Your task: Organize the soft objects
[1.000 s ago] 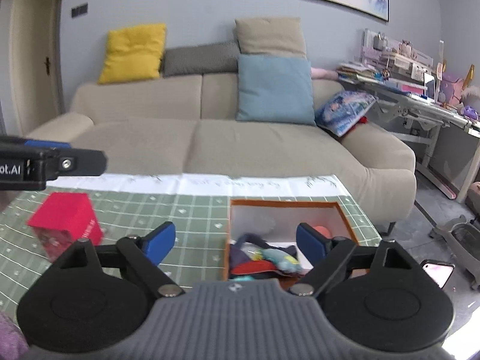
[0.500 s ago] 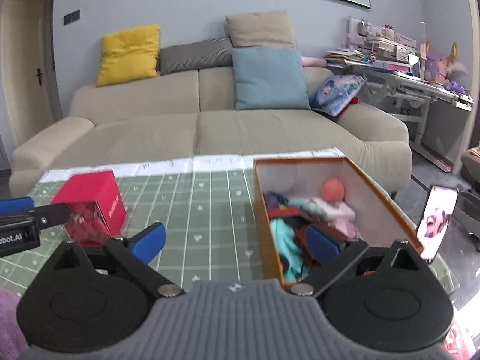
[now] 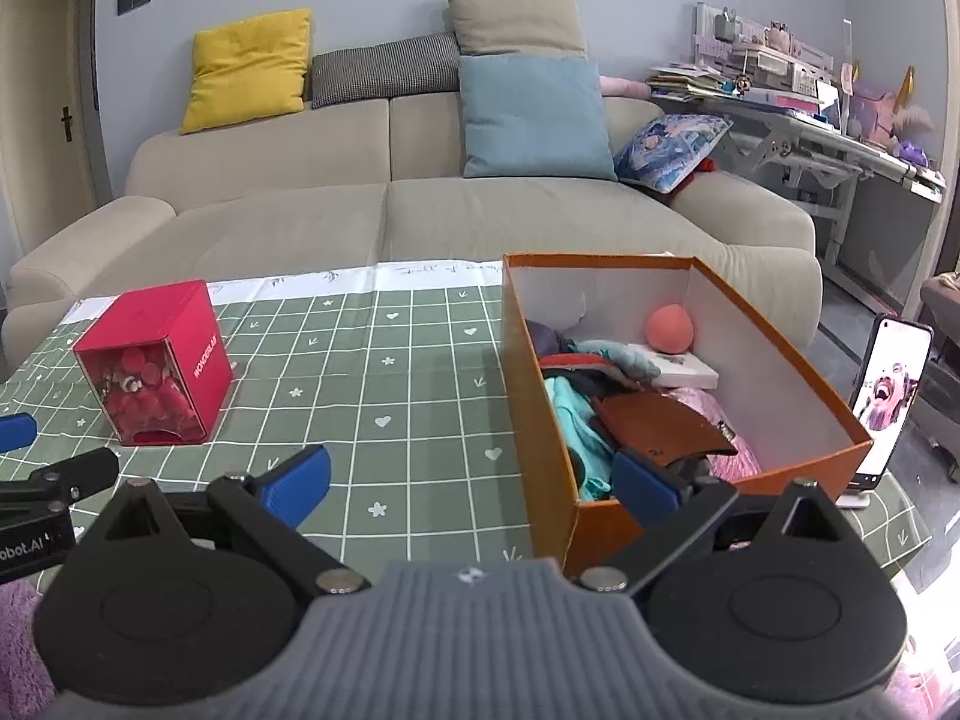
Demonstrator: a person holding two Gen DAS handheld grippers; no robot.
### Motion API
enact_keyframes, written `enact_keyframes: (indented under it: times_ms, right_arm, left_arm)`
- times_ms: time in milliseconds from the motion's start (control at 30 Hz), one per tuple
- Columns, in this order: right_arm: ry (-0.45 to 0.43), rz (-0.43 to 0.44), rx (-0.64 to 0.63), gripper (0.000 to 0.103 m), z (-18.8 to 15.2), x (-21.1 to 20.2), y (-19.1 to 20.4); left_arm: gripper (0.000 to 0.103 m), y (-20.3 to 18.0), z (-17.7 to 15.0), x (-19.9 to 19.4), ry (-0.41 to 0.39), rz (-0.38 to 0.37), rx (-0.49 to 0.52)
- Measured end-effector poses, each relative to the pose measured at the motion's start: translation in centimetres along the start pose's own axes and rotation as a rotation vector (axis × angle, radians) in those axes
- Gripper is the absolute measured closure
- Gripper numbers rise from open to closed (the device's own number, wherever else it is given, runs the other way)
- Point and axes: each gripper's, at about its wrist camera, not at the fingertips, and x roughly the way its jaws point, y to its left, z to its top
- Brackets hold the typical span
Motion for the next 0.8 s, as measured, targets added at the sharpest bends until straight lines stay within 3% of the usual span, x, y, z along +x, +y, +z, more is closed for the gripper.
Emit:
enact_keyframes:
  times_ms: [800]
  right_arm:
    - [0.027, -0.003, -0.007, 0.004, -0.13, 0.34, 0.15]
  left_arm:
    - [0.014, 0.12, -0.13, 0.30, 0.026, 0.006, 0.001]
